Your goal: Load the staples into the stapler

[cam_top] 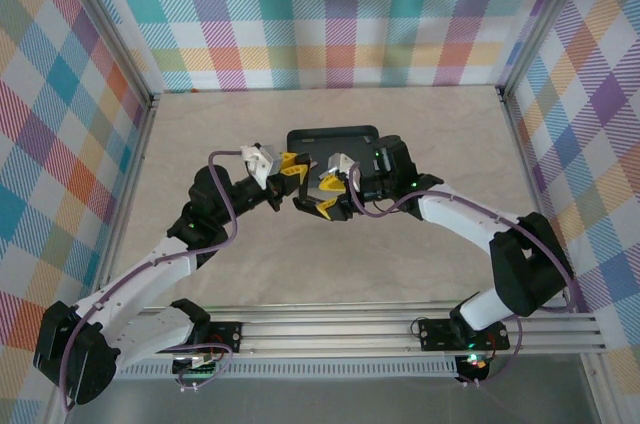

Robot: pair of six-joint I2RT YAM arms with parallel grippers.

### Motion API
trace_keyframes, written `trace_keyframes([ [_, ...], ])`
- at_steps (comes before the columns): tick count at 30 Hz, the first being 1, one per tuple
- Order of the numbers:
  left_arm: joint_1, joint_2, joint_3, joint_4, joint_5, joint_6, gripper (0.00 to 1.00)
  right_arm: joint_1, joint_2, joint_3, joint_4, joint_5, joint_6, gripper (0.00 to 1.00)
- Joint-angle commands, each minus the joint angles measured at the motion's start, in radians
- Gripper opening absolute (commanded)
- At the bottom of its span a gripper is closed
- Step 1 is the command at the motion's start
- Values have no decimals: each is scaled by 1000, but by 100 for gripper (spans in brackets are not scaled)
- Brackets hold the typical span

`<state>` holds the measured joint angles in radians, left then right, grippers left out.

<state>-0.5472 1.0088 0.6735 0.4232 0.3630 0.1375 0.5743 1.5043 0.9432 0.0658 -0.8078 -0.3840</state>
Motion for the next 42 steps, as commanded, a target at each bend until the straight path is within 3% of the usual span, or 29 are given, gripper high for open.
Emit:
trace_keyframes([
  [1, 10, -11, -2, 202, 40, -55, 0, 0, 20, 34, -9, -109, -61, 67],
  [13, 10, 11, 34, 309, 152, -146, 0, -2, 115, 149, -189, -217, -172, 68],
  [20, 11, -30, 25, 248, 102, -105, 0, -32, 103, 154, -246, -256, -185, 31],
  [26, 10, -39, 9, 240, 68, -106, 5, -34, 94, 157, -256, -230, -178, 14],
  [29, 10, -45, 9, 217, 41, -104, 21, -33, 90, 155, -245, -205, -165, 11],
  [33, 12, -61, 4, 180, -42, -105, 69, -33, 87, 154, -237, -129, -140, 10],
  [35, 12, -79, 13, 132, -96, -105, 85, -29, 89, 151, -239, -72, -131, 9],
  [36, 12, -87, 19, 102, -129, -104, 90, -24, 91, 152, -241, -35, -126, 9],
  [42, 12, -166, 42, -75, -382, -110, 98, 40, 144, 201, -326, 196, -137, 9],
])
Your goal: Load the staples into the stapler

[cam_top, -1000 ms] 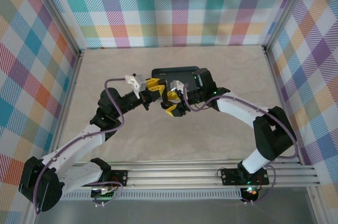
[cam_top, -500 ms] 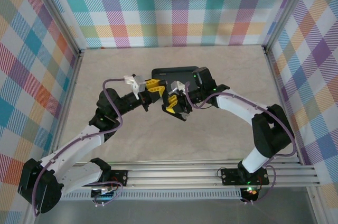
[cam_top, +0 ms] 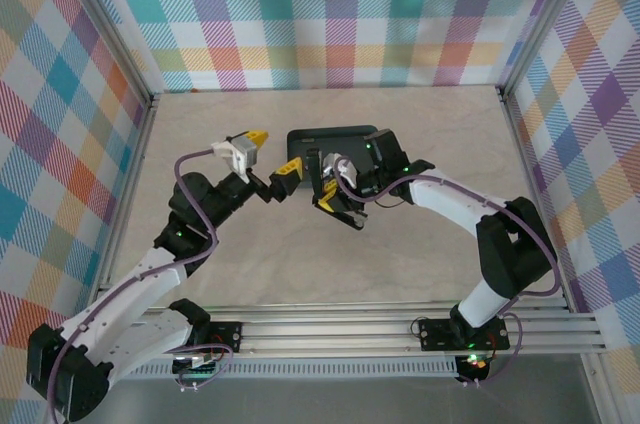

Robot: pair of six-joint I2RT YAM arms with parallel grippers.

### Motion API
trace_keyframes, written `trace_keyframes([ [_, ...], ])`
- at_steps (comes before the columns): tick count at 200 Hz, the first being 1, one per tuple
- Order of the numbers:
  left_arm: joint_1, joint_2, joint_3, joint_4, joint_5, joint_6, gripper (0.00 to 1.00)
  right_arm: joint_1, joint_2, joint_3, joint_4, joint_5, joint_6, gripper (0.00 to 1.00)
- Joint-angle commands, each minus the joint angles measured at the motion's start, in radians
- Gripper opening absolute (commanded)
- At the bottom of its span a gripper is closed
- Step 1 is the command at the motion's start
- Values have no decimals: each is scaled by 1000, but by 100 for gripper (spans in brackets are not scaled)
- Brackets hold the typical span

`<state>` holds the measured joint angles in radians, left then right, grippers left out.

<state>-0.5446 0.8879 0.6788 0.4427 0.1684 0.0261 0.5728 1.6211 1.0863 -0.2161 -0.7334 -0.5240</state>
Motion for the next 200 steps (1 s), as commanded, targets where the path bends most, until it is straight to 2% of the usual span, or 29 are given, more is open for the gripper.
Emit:
trace_keyframes([
  [1, 11, -62, 43, -125, -261, -18, 100, 57, 44, 71, -57, 157, 2, 9],
  [23, 37, -100, 88, -279, -479, -96, 100, 110, 104, 121, -90, 248, 1, 8],
  [38, 90, -110, 117, -389, -513, -153, 100, 146, 153, 165, -118, 291, -6, 8],
  [64, 183, -90, 161, -586, -408, -244, 99, 197, 232, 237, -158, 324, -13, 8],
  [96, 220, -59, 159, -785, -280, -398, 98, 233, 289, 275, -149, 331, -3, 8],
  [134, 231, -18, 99, -841, -134, -511, 95, 251, 328, 299, -159, 356, -2, 8],
  [168, 235, 10, 71, -875, -73, -562, 96, 259, 346, 301, -157, 379, 3, 9],
  [200, 238, 68, 57, -870, -67, -560, 96, 270, 359, 305, -148, 380, 9, 9],
])
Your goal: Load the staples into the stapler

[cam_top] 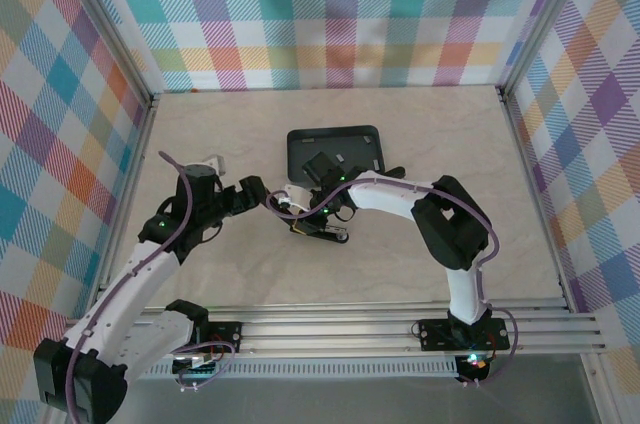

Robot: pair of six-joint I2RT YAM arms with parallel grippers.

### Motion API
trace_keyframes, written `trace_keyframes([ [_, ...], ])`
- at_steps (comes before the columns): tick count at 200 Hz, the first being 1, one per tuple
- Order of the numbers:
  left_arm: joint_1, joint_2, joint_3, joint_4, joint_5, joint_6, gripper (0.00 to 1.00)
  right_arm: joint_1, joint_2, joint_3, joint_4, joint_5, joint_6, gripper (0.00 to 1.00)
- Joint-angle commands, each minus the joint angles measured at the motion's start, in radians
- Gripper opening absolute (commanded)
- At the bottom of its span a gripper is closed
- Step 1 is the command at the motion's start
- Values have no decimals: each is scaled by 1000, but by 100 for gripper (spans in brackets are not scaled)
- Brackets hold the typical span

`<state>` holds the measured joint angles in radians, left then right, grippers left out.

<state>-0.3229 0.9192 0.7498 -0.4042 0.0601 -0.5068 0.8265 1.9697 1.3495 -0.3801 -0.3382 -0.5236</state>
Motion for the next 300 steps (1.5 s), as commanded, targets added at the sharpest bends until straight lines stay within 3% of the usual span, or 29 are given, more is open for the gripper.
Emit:
trace_keyframes([
  [1, 15, 39, -14, -23, 41, -27, 96, 17, 11, 42, 16, -15, 9, 9],
  [75, 21, 125, -74, 2, -7, -14, 84, 25, 21, 28, 38, -10, 29, 11],
  [247, 22, 291, -220, 17, -143, -49, 85, 25, -19, -103, 164, -18, 48, 10],
  [300, 22, 386, -205, 51, -124, -73, 86, 25, -52, -129, 168, -14, 43, 9],
])
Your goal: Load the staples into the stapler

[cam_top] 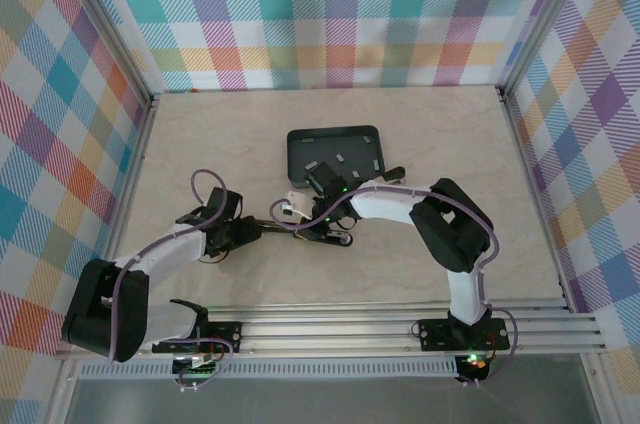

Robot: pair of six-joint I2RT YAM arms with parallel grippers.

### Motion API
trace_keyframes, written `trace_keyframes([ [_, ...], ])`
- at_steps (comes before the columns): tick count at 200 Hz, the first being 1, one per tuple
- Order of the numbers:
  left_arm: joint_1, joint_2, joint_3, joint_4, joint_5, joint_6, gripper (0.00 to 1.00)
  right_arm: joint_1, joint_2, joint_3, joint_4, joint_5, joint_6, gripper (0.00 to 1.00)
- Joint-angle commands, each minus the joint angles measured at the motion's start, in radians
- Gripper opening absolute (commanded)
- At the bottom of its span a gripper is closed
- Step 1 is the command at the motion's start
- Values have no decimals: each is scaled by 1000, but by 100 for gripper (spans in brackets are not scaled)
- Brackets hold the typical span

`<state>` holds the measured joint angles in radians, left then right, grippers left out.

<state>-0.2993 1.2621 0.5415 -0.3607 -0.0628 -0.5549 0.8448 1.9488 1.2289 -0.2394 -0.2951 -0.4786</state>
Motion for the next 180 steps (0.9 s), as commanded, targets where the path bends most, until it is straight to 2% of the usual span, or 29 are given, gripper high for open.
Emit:
trace_keyframes([
  [1, -1, 43, 5, 9, 1, -25, 86, 7, -31, -9, 27, -56, -1, 9],
  [21, -1, 6, 37, 1, 32, -32, 86, 7, -19, 4, 9, -37, 8, 9],
  [51, -1, -135, 96, -71, 35, -36, 88, 7, -6, 20, -1, -12, 21, 9],
  [104, 9, -374, 176, -191, -74, -22, 91, 17, 24, 74, -8, -38, 15, 9],
  [180, 23, -387, 237, -216, -141, 4, 91, 56, 131, 209, -53, -91, -3, 12],
])
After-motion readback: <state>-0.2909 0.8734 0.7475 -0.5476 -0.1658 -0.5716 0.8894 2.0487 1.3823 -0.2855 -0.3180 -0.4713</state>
